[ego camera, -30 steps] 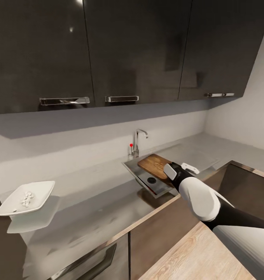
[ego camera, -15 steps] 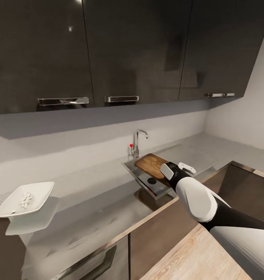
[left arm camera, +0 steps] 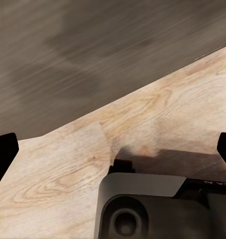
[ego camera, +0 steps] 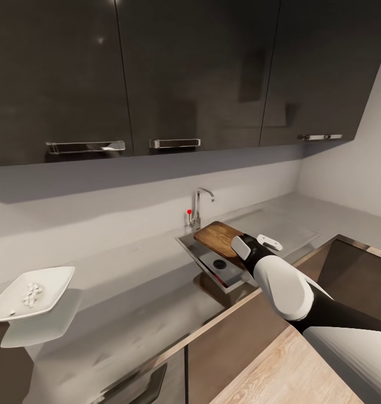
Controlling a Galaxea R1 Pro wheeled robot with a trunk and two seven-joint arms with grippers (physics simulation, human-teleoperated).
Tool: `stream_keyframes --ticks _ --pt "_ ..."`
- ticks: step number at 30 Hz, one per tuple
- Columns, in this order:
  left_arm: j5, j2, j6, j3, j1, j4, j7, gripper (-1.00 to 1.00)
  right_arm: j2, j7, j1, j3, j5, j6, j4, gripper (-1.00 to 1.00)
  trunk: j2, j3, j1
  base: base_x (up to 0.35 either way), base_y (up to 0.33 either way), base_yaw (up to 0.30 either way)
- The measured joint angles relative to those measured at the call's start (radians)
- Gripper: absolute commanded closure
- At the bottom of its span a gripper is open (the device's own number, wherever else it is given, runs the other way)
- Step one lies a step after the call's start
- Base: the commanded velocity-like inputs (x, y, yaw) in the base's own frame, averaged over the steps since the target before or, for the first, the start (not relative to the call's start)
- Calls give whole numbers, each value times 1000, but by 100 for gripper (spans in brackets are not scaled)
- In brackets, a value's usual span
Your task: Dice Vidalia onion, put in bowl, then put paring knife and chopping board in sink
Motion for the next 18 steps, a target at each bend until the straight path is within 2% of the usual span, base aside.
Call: stream_keyframes --ticks 13,18 --pt "0 0 0 0 0 0 0 -100 0 8 0 2 0 5 6 100 0 0 0 0 0 0" --pt "0 -3 9 0 0 0 2 -100 0 30 0 2 -1 6 7 100 0 0 0 0 0 0"
